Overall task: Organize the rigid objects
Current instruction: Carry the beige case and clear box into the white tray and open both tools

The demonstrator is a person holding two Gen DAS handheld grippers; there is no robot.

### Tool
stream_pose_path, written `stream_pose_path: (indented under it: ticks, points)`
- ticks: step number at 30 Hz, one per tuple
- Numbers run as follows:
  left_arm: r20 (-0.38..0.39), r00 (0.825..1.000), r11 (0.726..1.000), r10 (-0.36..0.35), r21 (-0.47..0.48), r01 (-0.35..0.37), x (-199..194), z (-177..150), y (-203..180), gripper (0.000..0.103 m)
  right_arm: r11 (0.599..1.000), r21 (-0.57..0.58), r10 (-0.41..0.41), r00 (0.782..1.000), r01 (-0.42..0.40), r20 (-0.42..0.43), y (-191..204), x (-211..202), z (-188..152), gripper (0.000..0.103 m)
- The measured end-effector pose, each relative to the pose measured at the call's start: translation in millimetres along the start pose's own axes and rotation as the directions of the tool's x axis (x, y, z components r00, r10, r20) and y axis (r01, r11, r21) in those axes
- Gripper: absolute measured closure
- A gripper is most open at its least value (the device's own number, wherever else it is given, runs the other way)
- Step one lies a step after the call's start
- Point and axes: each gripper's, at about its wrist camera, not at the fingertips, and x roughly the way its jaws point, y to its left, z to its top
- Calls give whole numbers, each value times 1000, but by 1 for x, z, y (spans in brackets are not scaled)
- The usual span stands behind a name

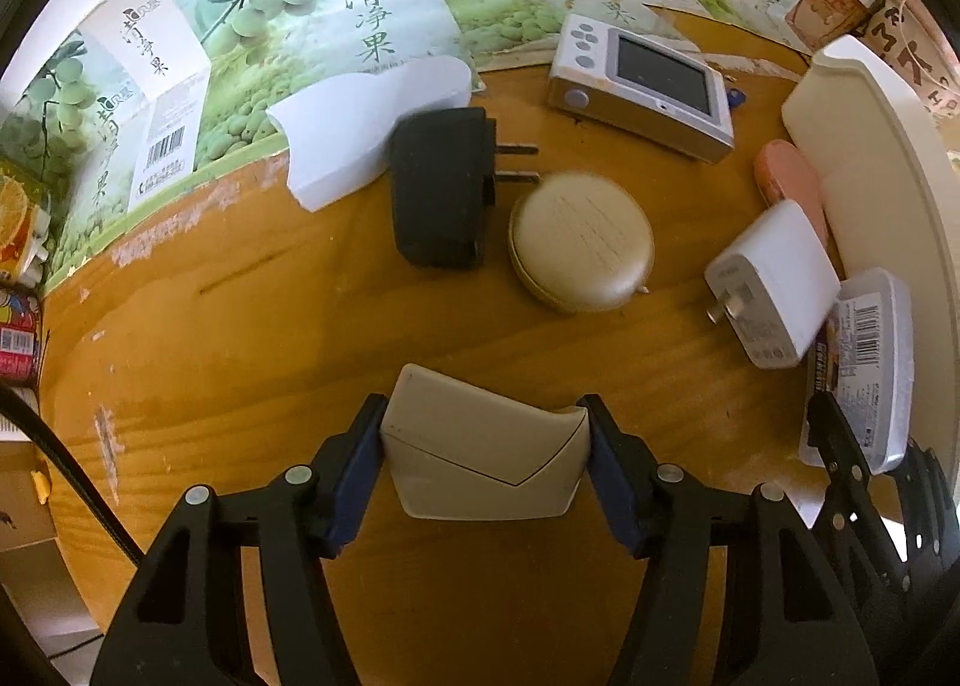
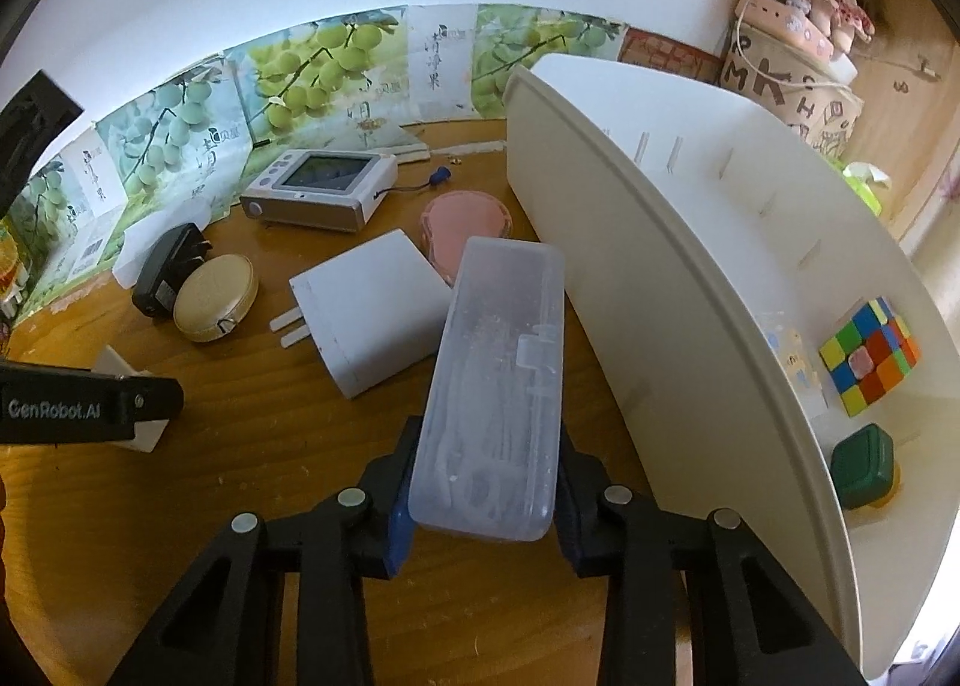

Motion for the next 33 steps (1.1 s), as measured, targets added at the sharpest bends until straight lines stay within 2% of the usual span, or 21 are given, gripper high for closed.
stream_pose_path:
  ticks: [6,14,20,27,33]
  points:
    - [17,1000,1000,-22,15,22,-13,-14,-10,37,999,-7,38,999,-38,-11,-5,-13,-4,68]
    - [33,999,999,-38,27,37,-44,-47,-25,37,997,-38,62,997,-60,52,-7,-40,-8,69]
    - [45,998,999,-37,24,36,-69,-72,-22,37,995,-65,85,992,-79,94,-11,-58,-11,69]
    - [53,998,999,-33,4,33,-81,-77,-22,37,989,-104,121,981,-107,149,-14,-78,-14,69]
    - [89,996,1000,-26,-11,27,-94,-71,-29,37,978,-154,175,959,-143,222,-23,-104,-14,69]
